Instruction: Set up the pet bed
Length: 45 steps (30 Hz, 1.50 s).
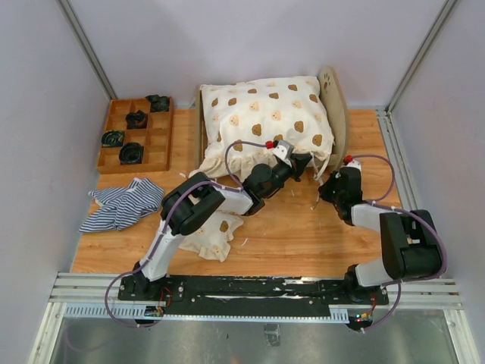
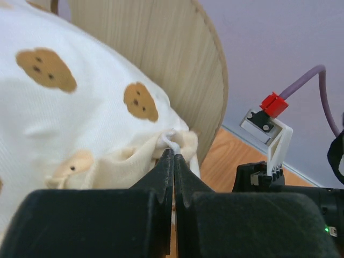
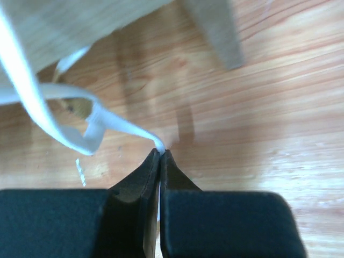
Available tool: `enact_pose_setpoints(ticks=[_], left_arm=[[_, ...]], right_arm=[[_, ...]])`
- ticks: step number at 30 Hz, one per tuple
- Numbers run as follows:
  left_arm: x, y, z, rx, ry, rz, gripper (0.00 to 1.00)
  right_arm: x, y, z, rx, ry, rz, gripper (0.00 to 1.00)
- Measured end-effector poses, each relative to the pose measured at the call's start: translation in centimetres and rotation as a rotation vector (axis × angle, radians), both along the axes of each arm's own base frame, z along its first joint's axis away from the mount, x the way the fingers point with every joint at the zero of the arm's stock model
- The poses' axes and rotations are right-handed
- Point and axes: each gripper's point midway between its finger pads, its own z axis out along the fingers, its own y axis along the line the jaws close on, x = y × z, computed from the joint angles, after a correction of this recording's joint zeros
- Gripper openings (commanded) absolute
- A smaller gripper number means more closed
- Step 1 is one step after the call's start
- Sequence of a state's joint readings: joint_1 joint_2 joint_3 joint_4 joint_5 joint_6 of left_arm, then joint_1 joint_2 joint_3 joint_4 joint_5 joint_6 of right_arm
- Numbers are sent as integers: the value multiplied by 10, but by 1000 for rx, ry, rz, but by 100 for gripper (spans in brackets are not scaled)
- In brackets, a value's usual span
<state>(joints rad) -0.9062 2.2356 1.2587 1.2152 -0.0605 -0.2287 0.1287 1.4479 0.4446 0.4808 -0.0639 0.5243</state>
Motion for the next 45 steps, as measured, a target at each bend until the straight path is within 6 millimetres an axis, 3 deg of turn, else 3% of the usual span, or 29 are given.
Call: enact_pose_setpoints(ticks=[5, 11, 18, 29, 38, 42, 45], left_arm=[[2, 14, 30, -18, -58, 56, 0], [7, 31, 18, 31, -49, 121, 0], [10, 49, 3, 73, -24, 161, 0], [17, 80, 20, 75, -43, 245, 0], [9, 92, -11, 132, 2, 241, 0], [2, 102, -30, 166, 32, 249, 0], [2, 106, -32, 170, 39, 257, 0]], right_arm=[[14, -33, 8, -2, 9, -108, 0], [19, -65, 12, 30, 10, -187, 0], [34, -67, 27, 68, -26, -164, 0], [48, -89, 40, 73, -60, -198, 0], [51, -98, 63, 42, -115, -195, 0], [51, -99, 64, 32, -114, -192, 0], [50, -99, 63, 31, -111, -192, 0]])
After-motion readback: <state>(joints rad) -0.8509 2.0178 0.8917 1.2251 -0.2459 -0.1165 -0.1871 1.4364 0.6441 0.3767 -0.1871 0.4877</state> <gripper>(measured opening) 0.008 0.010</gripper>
